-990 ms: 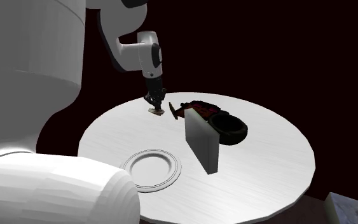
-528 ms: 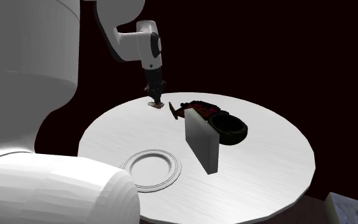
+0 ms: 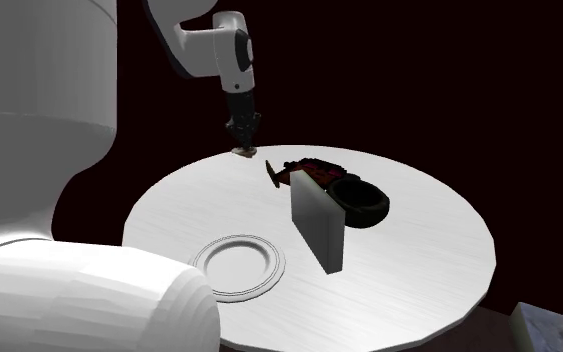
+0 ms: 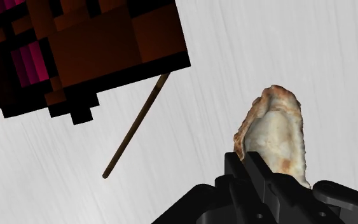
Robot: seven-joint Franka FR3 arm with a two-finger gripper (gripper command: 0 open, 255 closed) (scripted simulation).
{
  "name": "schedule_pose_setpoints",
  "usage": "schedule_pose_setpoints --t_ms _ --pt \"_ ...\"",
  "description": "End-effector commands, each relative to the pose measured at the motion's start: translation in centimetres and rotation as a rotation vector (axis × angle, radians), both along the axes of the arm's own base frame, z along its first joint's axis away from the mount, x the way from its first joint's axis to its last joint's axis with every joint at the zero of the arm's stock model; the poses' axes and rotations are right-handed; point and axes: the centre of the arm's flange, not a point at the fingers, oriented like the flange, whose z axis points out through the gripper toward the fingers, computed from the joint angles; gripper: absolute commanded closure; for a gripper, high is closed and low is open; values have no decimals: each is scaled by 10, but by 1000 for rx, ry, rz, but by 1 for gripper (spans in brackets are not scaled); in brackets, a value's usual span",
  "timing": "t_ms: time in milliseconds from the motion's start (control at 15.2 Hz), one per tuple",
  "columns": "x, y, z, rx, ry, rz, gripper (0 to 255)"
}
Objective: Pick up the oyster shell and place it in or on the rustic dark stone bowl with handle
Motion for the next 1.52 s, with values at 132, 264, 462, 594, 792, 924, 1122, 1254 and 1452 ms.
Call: schedule_pose_setpoints --t_ms 132,264,462,594,792,924,1122,1254,1452 --pt "0 0 17 0 0 0 255" --pt "-3 -26 16 0 0 0 255" --pt "-7 -65 15 0 0 0 255" --pt "-10 -91 15 0 0 0 255" --pt "-14 -131 14 0 0 0 255" --pt "-16 -157 13 0 0 0 255" --pt "-20 -196 12 0 0 0 255" --pt "-23 -223 12 0 0 0 255" --pt "-27 -262 11 0 0 0 255"
